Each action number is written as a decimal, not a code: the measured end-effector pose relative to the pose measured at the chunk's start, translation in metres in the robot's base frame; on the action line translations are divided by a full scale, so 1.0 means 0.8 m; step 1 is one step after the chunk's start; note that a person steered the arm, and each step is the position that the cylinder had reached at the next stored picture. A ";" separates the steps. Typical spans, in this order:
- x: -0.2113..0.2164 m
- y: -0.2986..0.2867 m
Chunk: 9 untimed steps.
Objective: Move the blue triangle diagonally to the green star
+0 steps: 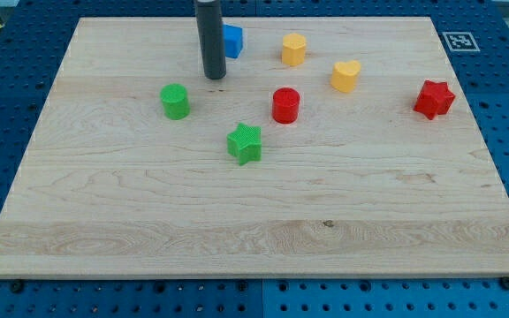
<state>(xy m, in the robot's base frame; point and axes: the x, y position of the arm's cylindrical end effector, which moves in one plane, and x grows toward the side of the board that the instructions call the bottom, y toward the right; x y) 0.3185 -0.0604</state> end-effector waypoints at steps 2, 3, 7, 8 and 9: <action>-0.007 0.056; -0.021 0.065; -0.134 0.064; -0.134 0.032; -0.132 0.003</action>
<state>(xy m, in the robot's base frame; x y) 0.2130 -0.0582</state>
